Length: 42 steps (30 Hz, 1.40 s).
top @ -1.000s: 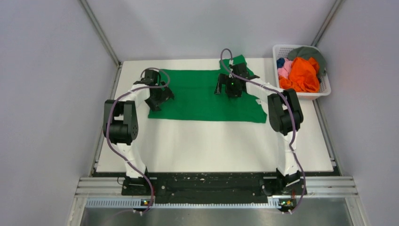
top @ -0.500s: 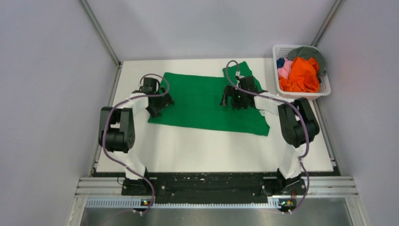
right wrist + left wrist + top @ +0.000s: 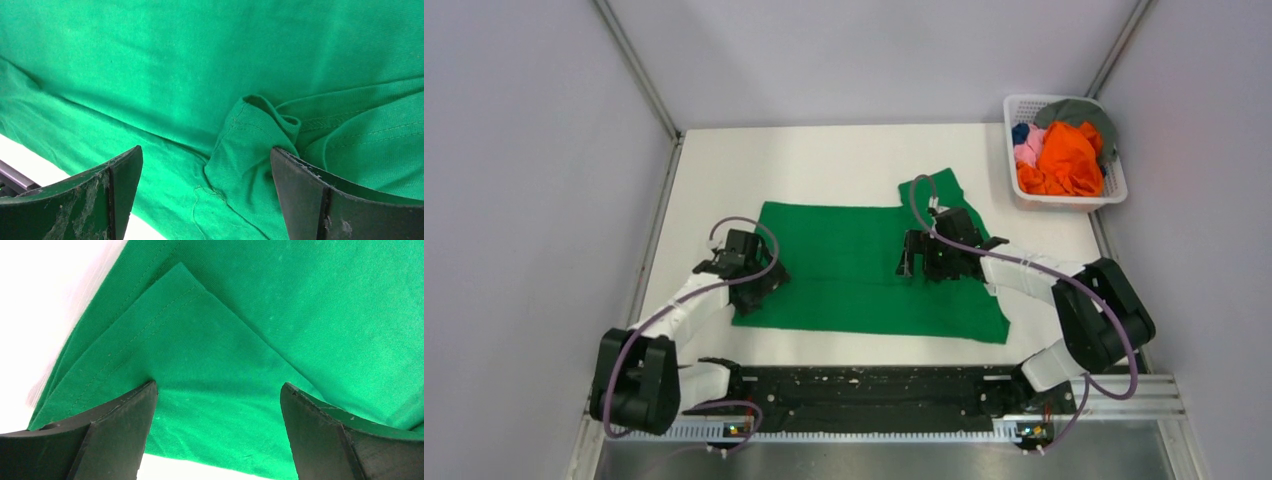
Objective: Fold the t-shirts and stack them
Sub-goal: Fold the flattened tshirt in 1/3 of the way, then grab the side of the flattened tshirt furthest away from the robot with both arms
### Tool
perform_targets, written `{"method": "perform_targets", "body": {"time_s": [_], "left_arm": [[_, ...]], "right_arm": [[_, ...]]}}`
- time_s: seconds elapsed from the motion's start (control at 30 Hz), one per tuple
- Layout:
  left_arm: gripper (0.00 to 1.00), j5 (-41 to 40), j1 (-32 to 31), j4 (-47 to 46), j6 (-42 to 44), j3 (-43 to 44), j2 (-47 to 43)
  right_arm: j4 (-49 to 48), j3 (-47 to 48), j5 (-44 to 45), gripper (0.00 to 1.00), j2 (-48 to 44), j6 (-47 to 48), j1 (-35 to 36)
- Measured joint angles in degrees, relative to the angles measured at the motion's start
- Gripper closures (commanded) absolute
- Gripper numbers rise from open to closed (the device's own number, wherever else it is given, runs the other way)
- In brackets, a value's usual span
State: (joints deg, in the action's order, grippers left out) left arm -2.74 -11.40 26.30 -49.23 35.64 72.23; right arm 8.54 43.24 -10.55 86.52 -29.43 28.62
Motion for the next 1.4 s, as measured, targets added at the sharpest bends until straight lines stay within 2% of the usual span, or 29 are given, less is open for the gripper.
{"method": "perform_targets", "body": {"time_s": [0.37, 0.57, 0.77, 0.93, 1.1, 1.23, 1.4], "left_arm": [[0.01, 0.5, -1.0, 8.8, -7.4, -9.8, -19.1], [0.01, 0.7, -1.2, 12.4, -9.4, -11.6, -24.0], [0.01, 0.8, -1.4, 14.1, -9.3, -11.3, -24.8], [0.01, -1.0, -1.4, 18.9, -7.1, -5.5, -23.1], [0.01, -4.5, -1.4, 17.1, -3.0, 5.2, -18.5], [0.01, -6.6, 0.0, 15.6, 0.0, 14.3, -7.8], [0.03, -8.0, 4.2, 13.9, 3.8, 26.7, 9.4]], "right_arm": [[1.9, -1.0, 0.0, 0.03, -1.8, -0.2, 1.0], [3.0, -1.3, -0.1, 0.03, -2.7, -0.2, 1.4], [4.3, -1.6, 0.0, 0.01, -4.0, -0.2, 1.7], [8.0, 0.3, 3.0, 0.01, -4.4, 0.3, 1.8], [11.6, 9.3, 10.9, 0.01, -4.4, 0.7, 1.7], [11.5, 17.7, 14.0, 0.01, -2.3, 2.0, 0.6], [11.2, 30.2, 15.2, 0.02, 8.0, 4.6, -3.7]]}}
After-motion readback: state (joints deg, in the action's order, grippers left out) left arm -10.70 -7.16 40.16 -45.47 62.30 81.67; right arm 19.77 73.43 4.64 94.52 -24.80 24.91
